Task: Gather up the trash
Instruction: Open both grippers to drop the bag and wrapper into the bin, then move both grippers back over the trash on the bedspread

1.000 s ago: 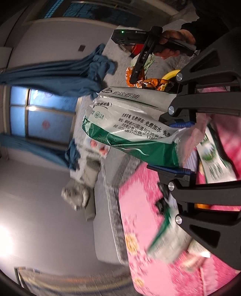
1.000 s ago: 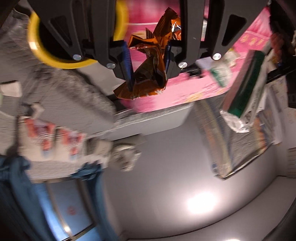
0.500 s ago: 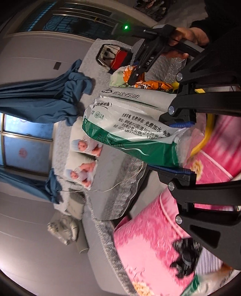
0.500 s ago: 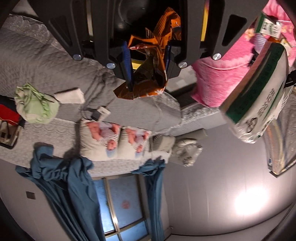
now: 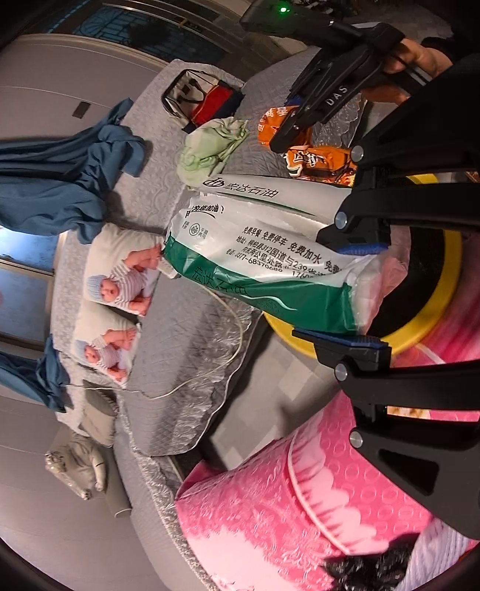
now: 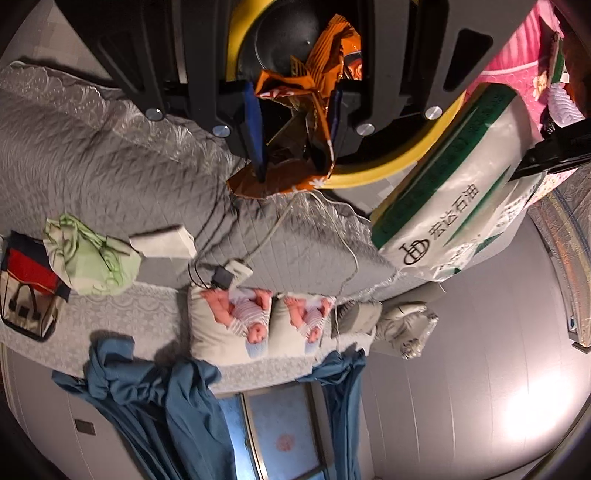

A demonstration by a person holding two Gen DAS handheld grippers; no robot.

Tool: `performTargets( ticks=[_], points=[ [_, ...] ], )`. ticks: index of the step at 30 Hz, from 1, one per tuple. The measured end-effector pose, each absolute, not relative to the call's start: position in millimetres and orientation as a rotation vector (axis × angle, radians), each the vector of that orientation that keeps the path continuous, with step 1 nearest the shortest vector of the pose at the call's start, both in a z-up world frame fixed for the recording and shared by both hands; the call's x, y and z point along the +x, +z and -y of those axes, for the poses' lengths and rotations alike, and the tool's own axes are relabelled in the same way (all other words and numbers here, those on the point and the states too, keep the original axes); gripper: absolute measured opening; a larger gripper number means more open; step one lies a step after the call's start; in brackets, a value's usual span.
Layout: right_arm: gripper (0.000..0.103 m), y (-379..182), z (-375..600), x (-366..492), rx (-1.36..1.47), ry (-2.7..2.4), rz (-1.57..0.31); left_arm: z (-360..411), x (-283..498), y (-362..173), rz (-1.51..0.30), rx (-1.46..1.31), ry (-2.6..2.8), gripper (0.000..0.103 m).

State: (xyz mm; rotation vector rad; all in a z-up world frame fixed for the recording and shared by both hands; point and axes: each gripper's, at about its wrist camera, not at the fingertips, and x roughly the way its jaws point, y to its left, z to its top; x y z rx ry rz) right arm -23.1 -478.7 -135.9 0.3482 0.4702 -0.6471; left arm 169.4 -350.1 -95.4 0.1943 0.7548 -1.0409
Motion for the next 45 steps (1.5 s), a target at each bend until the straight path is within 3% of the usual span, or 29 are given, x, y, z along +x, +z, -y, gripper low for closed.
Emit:
performTargets(
  ticks=[5,7,8,9,11,18,27,32,36,41,45],
  points=[
    [0.028,-148,488,-23,0.38,-0.666,-0.508,367,167,-106,-0.781,0.214,-1.043,0.036],
    [0.03,-151,491,-25,0.396,-0.679,-0.505,370,169,-109,-0.79,0.208,-1.035,0.048],
    [0.038,-152,492,-27,0.4,-0.686,-0.505,370,169,-109,-0.794,0.199,-1.036,0.053],
    [0.052,-151,493,-28,0.401,-0.694,-0.503,369,170,-110,-0.797,0.195,-1.032,0.056],
    [0.064,-149,495,-34,0.406,-0.726,-0.476,366,173,-110,-0.799,0.177,-1.024,0.067],
    [0.068,-134,497,-46,0.432,-0.734,-0.427,350,181,-100,-0.779,0.113,-0.995,0.094],
    [0.078,-102,467,-60,0.379,-0.661,-0.282,291,183,-73,-0.826,-0.075,-1.111,0.095],
    [0.081,-84,433,-53,0.261,-0.531,-0.222,220,177,-39,-0.676,-0.108,-1.068,0.095],
    [0.09,-69,393,-42,0.139,-0.359,-0.186,153,174,-21,-0.565,-0.132,-1.008,0.095],
    [0.091,-62,334,-9,-0.016,-0.072,-0.259,59,169,-13,-0.46,-0.042,-0.867,0.095],
    [0.091,-69,288,30,-0.116,0.126,-0.353,6,167,-22,-0.484,0.034,-0.86,0.095]
  ],
)
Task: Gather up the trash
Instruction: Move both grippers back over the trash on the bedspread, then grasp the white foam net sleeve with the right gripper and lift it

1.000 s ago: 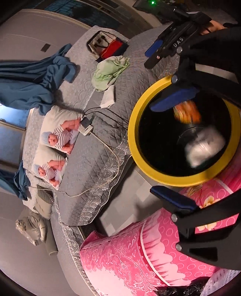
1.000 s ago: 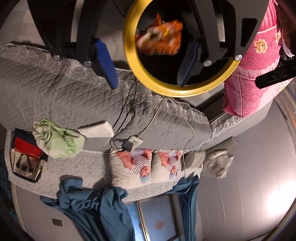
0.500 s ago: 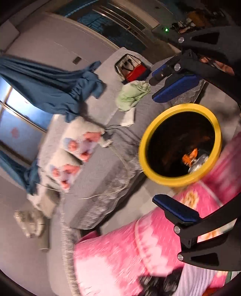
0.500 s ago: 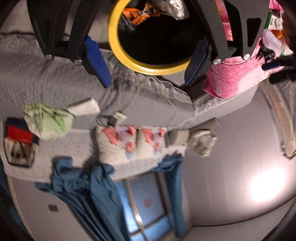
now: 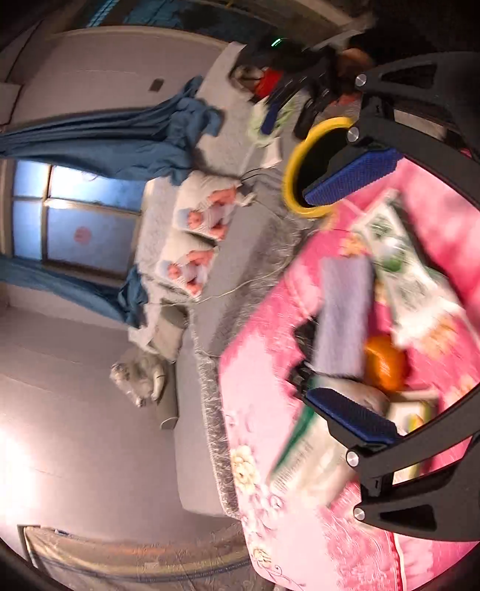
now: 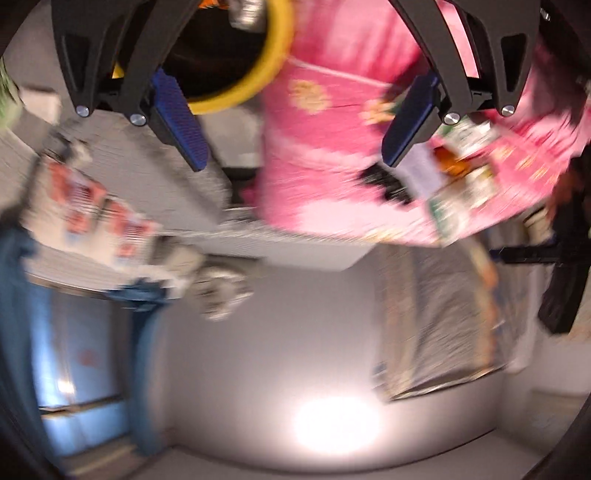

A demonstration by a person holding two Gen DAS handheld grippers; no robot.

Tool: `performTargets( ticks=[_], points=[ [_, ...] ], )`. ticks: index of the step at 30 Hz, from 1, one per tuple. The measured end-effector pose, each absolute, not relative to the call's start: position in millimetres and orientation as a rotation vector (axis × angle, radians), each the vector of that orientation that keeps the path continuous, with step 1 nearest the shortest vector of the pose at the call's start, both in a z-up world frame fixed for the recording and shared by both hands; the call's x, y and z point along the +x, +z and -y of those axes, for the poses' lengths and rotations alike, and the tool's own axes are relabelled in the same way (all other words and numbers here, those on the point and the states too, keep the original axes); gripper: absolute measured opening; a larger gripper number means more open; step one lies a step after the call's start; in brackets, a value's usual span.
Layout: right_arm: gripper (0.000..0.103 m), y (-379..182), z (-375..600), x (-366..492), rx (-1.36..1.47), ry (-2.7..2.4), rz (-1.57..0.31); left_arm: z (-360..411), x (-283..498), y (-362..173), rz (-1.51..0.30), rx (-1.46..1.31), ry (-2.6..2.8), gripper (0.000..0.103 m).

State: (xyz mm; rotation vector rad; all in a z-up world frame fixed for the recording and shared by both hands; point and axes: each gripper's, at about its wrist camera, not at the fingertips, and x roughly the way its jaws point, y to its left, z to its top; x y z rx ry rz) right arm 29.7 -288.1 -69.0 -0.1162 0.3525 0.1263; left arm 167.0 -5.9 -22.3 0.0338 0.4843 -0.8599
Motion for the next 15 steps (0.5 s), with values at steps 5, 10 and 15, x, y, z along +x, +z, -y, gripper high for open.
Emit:
performTargets(
  ticks=[5,10,15],
  points=[
    [0.091,-79,236,83,-0.234,0.276,-0.473,-25,141,-38,-0.453,0.158,-1.056,0.095],
    [0.081,-85,205,133,-0.294,0.418,-0.618,-19,123,-58,-0.443,0.315,-1.133,0.095],
    [0.07,-100,181,175,-0.346,0.483,-0.742,-17,144,-74,-0.521,0.28,-1.16,0.095]
  ],
)
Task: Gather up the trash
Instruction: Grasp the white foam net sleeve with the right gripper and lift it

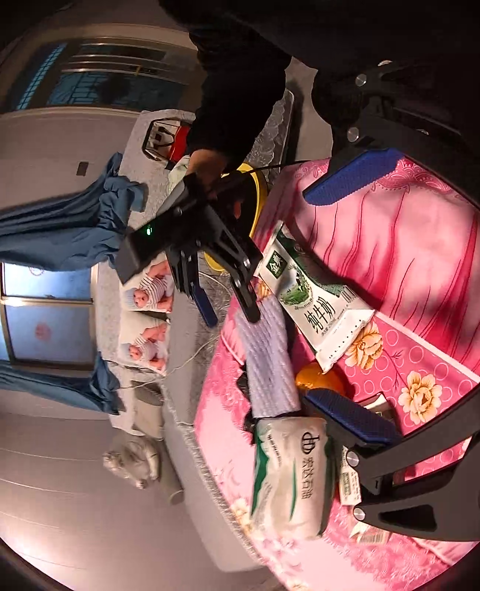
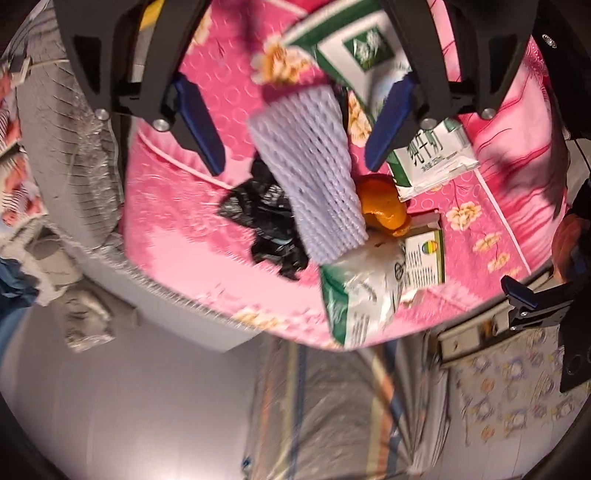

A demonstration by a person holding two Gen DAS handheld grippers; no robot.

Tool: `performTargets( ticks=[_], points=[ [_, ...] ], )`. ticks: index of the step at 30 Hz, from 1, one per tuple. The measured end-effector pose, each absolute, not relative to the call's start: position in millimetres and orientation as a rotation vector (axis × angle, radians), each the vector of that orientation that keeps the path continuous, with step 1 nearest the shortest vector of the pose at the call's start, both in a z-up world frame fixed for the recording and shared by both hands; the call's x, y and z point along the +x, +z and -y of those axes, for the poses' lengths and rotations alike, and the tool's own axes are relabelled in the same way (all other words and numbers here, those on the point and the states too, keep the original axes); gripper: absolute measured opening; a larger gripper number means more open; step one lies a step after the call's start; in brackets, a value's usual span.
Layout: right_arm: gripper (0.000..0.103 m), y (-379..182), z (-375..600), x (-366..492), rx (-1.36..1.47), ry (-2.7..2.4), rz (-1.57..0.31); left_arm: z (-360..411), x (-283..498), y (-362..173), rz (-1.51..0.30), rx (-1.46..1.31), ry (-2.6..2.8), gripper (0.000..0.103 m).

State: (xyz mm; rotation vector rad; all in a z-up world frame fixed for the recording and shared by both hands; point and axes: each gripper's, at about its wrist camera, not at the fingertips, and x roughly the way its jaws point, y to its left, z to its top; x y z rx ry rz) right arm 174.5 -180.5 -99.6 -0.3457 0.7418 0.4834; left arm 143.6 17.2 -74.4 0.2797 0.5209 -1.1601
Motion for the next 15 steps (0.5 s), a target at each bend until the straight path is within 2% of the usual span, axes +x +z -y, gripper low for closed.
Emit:
performTargets(
  ticks=[2,4,5,6,12,13,14,15],
  points=[
    [0.069,-110,171,186,-0.37,0.496,-0.782,-16,150,-78,-0.537,0.264,-1.161,0.095],
    [0.052,-117,169,193,-0.377,0.487,-0.809,-17,159,-80,-0.566,0.231,-1.172,0.095],
    [0.031,-121,168,198,-0.372,0.468,-0.823,-16,162,-81,-0.577,0.218,-1.176,0.095],
    [0.027,-123,170,201,-0.37,0.457,-0.828,-15,164,-82,-0.582,0.213,-1.175,0.095],
    [0.027,-132,175,209,-0.333,0.482,-0.876,0,163,-85,-0.601,0.257,-1.203,0.095],
    [0.025,-131,175,208,-0.337,0.487,-0.869,3,161,-85,-0.599,0.269,-1.205,0.095],
    [0.015,-129,175,207,-0.341,0.492,-0.871,6,159,-85,-0.594,0.283,-1.205,0.095],
    [0.013,-127,175,206,-0.337,0.495,-0.863,9,157,-85,-0.59,0.294,-1.206,0.095]
  ],
)
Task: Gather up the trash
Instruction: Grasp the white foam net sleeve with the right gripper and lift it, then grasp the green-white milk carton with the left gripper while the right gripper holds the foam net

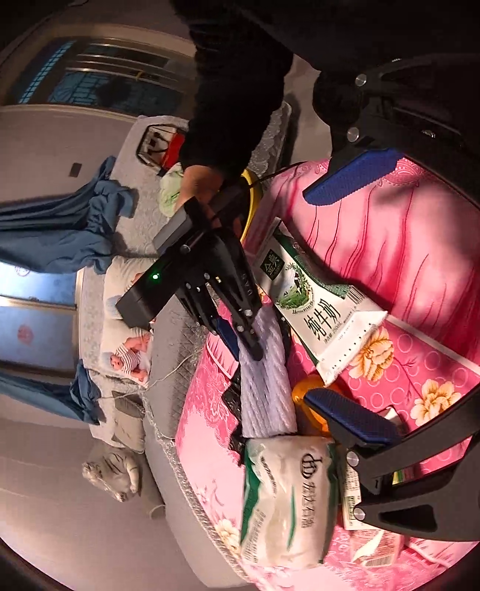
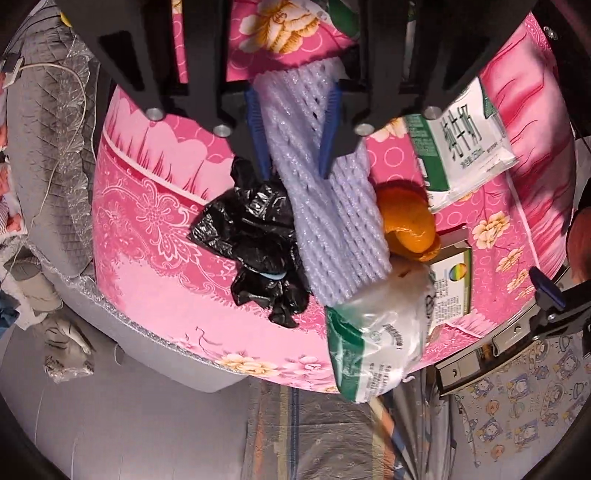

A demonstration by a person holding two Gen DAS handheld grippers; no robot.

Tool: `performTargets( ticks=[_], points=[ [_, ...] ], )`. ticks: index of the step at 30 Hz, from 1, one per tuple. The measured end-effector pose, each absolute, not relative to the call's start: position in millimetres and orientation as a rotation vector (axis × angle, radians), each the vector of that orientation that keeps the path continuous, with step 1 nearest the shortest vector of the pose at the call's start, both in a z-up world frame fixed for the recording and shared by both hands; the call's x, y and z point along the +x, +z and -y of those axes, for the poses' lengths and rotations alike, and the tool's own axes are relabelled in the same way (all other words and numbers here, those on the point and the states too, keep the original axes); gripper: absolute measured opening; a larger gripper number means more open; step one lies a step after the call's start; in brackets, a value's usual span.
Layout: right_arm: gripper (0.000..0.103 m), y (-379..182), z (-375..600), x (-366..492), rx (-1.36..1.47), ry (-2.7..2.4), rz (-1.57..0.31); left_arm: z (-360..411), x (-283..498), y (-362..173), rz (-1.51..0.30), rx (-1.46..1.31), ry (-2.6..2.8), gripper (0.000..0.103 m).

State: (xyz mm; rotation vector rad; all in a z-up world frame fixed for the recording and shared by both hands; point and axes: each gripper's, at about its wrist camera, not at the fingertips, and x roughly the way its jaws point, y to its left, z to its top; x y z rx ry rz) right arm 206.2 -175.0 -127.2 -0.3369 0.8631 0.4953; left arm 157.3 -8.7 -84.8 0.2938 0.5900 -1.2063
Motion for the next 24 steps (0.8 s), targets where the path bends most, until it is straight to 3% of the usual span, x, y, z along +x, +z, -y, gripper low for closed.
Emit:
performTargets(
  ticks=[13,24],
  points=[
    [0.012,-40,269,146,0.135,0.53,-0.609,57,154,-81,-0.553,0.425,-1.297,0.094],
    [0.012,-40,332,59,0.324,0.439,-0.499,97,167,-112,-0.638,0.502,-1.406,0.092]
  ],
)
